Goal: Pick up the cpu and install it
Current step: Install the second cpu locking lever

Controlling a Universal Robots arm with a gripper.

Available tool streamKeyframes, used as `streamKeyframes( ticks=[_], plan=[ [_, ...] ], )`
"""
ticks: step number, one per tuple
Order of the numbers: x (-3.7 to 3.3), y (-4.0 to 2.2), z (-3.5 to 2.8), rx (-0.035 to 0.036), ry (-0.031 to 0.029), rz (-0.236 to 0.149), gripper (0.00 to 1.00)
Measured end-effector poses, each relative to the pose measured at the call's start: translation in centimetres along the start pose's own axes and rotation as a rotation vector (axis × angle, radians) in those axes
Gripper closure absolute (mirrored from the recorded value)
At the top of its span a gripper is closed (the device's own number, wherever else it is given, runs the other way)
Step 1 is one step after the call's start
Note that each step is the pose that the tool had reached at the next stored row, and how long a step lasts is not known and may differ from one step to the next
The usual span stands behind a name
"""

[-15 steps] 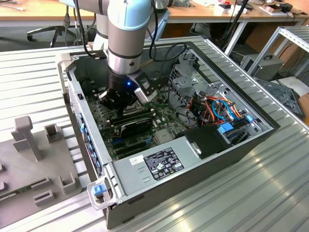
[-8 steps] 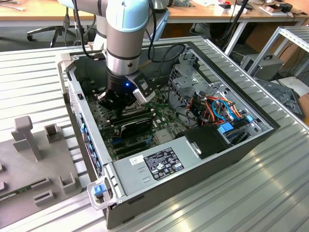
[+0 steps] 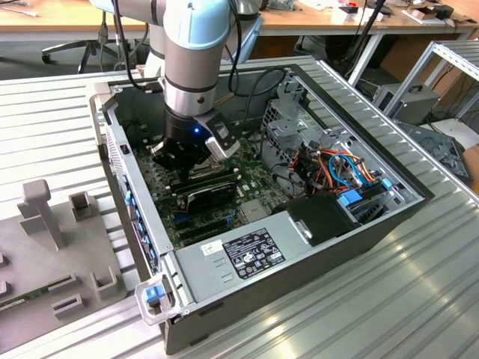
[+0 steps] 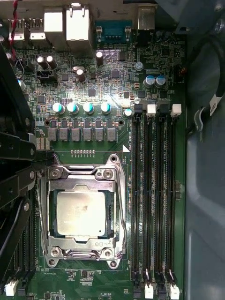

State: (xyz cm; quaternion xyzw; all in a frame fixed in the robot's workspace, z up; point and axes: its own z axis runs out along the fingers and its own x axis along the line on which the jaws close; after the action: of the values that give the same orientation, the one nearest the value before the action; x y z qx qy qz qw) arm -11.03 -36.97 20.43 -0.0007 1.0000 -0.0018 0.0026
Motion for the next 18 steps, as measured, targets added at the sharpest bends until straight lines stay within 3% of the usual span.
streamKeyframes(
  ticks=[5,13,18],
  plan=[
    [0.0,0.03,0.36,-0.0007,-0.0008,0.0,0.89],
    [0.0,-0.2,0.32,-0.0002,-0.0003,0.0,0.89],
    [-0.01,-0.22,-1.38,-0.0001,-0.0001,0.0,0.89]
  ],
)
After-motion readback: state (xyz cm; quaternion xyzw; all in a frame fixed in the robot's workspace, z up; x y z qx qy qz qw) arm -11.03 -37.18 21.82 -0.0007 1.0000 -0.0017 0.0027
